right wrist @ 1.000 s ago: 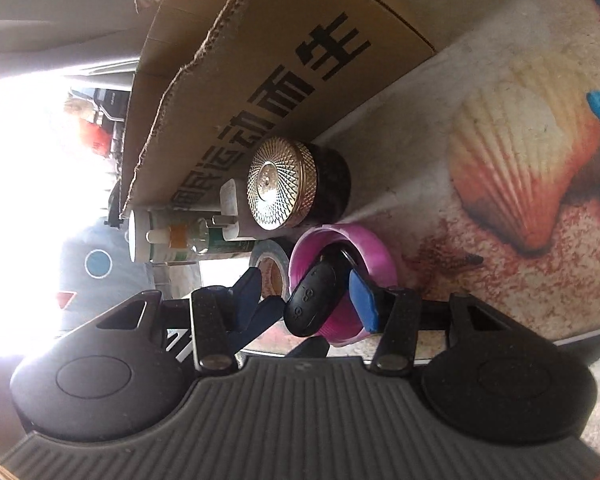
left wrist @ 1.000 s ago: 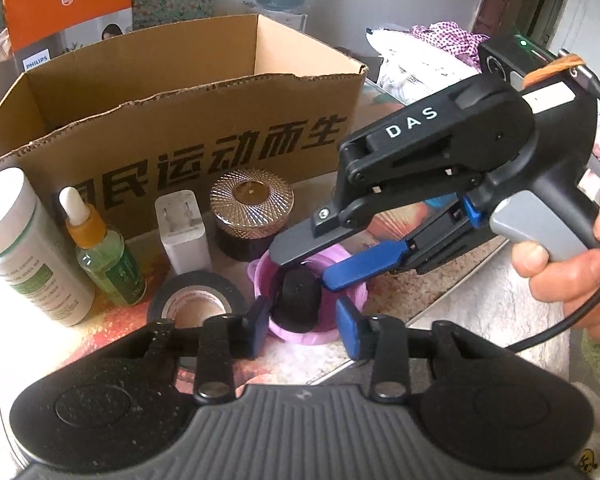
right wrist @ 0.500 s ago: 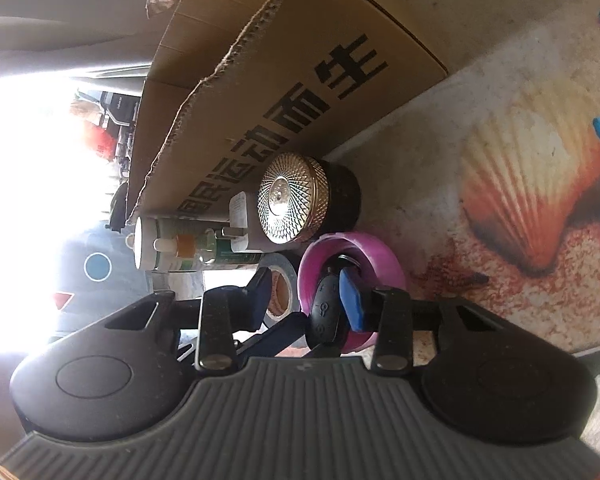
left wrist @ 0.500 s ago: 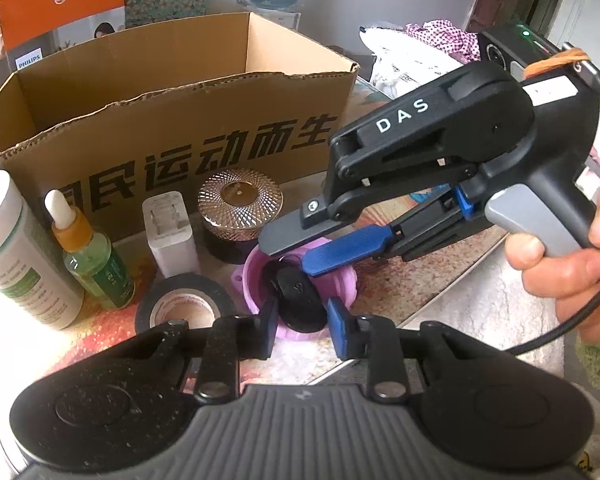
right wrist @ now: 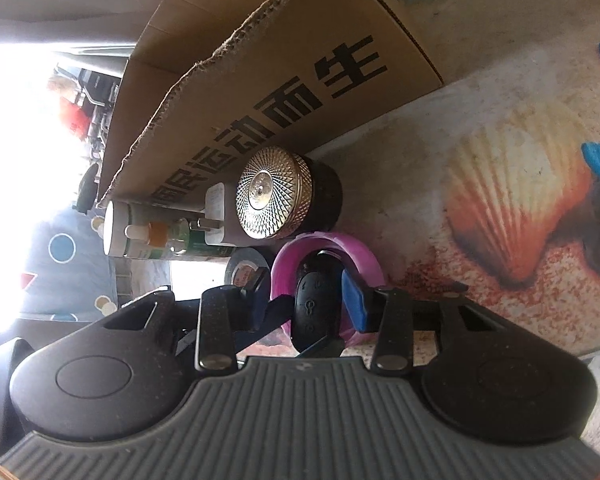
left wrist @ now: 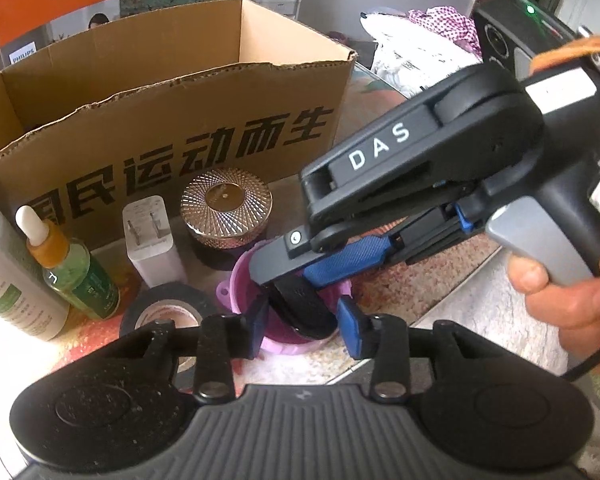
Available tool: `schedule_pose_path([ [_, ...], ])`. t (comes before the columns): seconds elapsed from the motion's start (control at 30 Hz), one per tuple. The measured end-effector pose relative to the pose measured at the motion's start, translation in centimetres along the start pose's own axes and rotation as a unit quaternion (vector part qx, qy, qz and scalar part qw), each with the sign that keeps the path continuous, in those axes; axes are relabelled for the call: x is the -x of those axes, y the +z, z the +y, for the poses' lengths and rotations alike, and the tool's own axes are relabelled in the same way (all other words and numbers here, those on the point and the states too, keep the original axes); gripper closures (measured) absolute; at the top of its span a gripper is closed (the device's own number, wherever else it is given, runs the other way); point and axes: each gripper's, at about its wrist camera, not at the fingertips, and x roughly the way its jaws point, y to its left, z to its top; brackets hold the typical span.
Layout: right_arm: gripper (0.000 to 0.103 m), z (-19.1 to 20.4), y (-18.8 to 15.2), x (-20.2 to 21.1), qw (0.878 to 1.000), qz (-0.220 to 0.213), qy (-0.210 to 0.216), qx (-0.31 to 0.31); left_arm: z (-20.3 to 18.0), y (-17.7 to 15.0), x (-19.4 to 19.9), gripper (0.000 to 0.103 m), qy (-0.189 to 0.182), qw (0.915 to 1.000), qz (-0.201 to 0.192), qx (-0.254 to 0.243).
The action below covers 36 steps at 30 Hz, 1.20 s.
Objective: Organize rigid objects
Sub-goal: 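Grasp the black car key in the pink bowl with the right gripper, then carry the black car key into the box and open the right gripper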
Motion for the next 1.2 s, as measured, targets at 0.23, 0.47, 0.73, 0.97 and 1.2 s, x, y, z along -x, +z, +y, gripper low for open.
schedule_pose_path([
  [0.23,0.069,-0.4,-0.2,0.2,1.000,-0.004,0.018,-0.006,1.1,0.1,-0.6,0.067,0.011,0.9999,0.002,0.011],
  [0.47,0.078,-1.3,-0.7,0.1,1.000,-0.014,0.023,-0.014,2.2,-0.1,0.2,0.076,0.006,0.9996,-0.010,0.025],
  [0.73,0.078,-2.0,-0.9,0.3,0.998,-0.022,0.051,-0.031,1.9,-0.2,0.5,0.079,0.010,0.9993,-0.020,0.030],
  [0.97,0.079,-2.1,-1.2,1.1,0.996,-0.035,0.071,-0.035,1.8,-0.2,1.6,0.084,0.012,0.9988,-0.034,0.033],
  [1.2,0.083,-0.6,-1.8,2.5,0.996,-0.050,0.079,-0.014,0.8,0.2,3.7,0.086,0.018,0.9976,-0.065,0.016],
])
